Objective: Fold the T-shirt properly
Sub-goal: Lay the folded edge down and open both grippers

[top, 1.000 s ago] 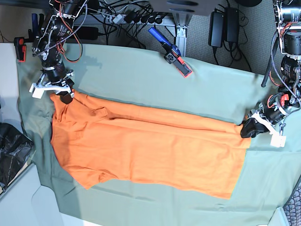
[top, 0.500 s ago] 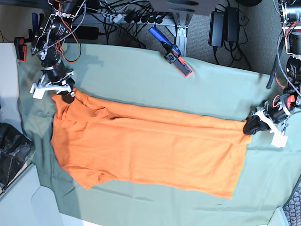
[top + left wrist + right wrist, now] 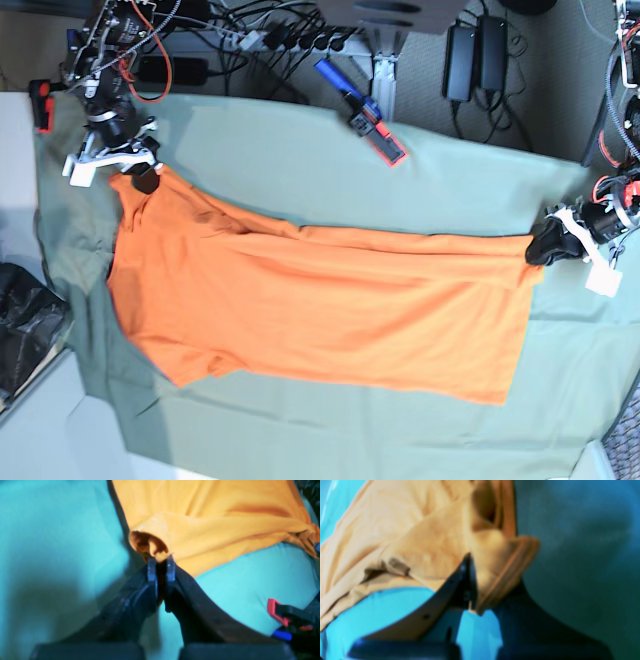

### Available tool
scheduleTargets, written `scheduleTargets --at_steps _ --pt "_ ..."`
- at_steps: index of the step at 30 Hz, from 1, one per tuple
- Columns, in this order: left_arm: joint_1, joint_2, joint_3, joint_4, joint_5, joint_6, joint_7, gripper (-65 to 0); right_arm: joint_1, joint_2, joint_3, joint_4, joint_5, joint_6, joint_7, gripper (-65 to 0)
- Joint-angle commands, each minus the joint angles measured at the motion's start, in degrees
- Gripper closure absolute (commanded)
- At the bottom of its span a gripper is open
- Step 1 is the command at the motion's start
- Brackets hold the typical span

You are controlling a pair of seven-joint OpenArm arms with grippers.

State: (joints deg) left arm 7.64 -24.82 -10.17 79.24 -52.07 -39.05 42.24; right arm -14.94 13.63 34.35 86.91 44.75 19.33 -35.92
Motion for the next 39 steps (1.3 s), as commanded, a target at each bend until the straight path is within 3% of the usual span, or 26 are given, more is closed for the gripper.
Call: scheduleTargets --at_steps 1,13,19,27,30,32,35,39 --pt "-0.4 -1.2 -0.4 1.1 -0.9 -1.0 -0.8 0.0 -1.2 1.1 0.3 2.2 0.7 1.9 0.9 0.0" --pt "5.1 -3.8 -1.2 5.0 -5.1 -1.0 1.3 0.0 -11.5 7.5 2.2 8.8 0.7 1.9 1.2 0.0" --pt "8.9 -3.7 -1.5 10.3 -4.7 -1.0 1.3 0.0 -11.9 7.9 2.4 8.8 0.7 1.9 1.2 0.0" --pt "10.0 -3.7 -1.5 10.5 -2.5 -1.0 0.5 0.0 -11.9 7.9 2.4 8.8 -4.1 1.9 1.2 0.0" --pt "10.7 -3.7 -1.5 10.5 -2.4 -1.0 0.4 -2.6 -12.0 7.7 2.4 8.8 -4.8 1.9 1.2 -24.8" --pt "11.5 -3.8 -1.5 10.5 -2.4 -1.0 0.2 -15.3 -11.9 7.6 2.4 8.8 -5.3 1.9 1.2 -38.6" --pt "12.3 -3.8 -1.6 10.6 -2.1 -1.0 0.2 -26.9 -11.9 7.5 2.4 8.8 -5.3 1.9 1.0 -41.6" --pt "12.3 -3.8 -3.8 11.3 -2.1 -1.0 0.2 -27.1 -11.9 7.5 3.7 8.8 -5.0 1.9 -0.2 -41.5"
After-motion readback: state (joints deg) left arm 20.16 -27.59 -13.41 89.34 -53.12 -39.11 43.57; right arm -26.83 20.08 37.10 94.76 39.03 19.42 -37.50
